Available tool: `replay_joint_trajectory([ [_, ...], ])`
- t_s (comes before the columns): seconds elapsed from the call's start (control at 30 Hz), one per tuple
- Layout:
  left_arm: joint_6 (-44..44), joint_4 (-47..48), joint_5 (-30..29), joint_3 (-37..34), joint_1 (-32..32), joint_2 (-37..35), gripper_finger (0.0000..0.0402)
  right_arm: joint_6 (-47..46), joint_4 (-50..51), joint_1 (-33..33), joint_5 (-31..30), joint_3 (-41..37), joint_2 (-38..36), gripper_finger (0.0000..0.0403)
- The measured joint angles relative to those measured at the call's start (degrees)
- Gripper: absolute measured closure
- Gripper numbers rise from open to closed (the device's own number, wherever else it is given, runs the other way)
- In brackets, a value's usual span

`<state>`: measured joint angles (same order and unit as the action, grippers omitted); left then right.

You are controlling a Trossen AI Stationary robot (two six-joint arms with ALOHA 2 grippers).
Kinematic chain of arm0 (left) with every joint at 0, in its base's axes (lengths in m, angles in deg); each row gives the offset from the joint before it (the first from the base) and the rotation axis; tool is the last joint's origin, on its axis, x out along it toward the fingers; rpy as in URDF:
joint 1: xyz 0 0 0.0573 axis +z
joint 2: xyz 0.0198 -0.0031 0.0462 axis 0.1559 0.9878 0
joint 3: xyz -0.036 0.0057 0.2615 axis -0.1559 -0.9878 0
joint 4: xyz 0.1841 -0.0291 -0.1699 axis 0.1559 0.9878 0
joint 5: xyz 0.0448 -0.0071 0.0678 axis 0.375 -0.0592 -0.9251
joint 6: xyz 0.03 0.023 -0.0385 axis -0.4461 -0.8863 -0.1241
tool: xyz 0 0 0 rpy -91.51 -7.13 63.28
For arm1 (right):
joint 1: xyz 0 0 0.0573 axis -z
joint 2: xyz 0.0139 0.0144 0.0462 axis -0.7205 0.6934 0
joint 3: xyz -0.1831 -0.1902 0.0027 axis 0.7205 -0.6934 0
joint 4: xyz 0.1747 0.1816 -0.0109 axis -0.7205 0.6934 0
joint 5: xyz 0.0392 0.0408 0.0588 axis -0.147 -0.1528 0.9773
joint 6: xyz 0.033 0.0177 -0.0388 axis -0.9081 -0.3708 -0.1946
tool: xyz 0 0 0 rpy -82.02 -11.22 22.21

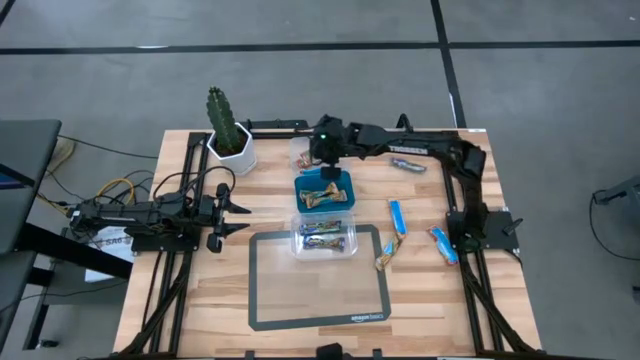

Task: Pick and place Granola Bars by type
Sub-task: Put the red granola bar into the top transparent bin

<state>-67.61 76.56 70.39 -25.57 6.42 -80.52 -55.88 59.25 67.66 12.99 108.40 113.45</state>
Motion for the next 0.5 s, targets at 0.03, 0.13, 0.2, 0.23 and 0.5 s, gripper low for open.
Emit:
replay_joint_trajectory([
  [0.03, 0.0, 0.0, 0.0, 0.0, 0.0, 0.0, 0.0233, 0.6, -0.1, 0.1, 0.1, 0.9, 0.9, 0.0331],
  [0.13, 0.0, 0.0, 0.0, 0.0, 0.0, 0.0, 0.0233, 1.0, 2.3, 0.7, 0.0, 1.9, 2.3, 0.0331],
  [0.2, 0.0, 0.0, 0.0, 0.0, 0.0, 0.0, 0.0233, 1.0, 2.0, 1.0, 0.0, 2.5, 3.3, 0.0331],
  [0.23, 0.0, 0.0, 0.0, 0.0, 0.0, 0.0, 0.0233, 0.9, 2.4, 1.1, -0.1, 2.5, 3.4, 0.0331],
  [0.5, 0.0, 0.0, 0.0, 0.0, 0.0, 0.0, 0.0233, 0.9, 2.2, 1.4, -0.2, 2.5, 3.4, 0.0306],
])
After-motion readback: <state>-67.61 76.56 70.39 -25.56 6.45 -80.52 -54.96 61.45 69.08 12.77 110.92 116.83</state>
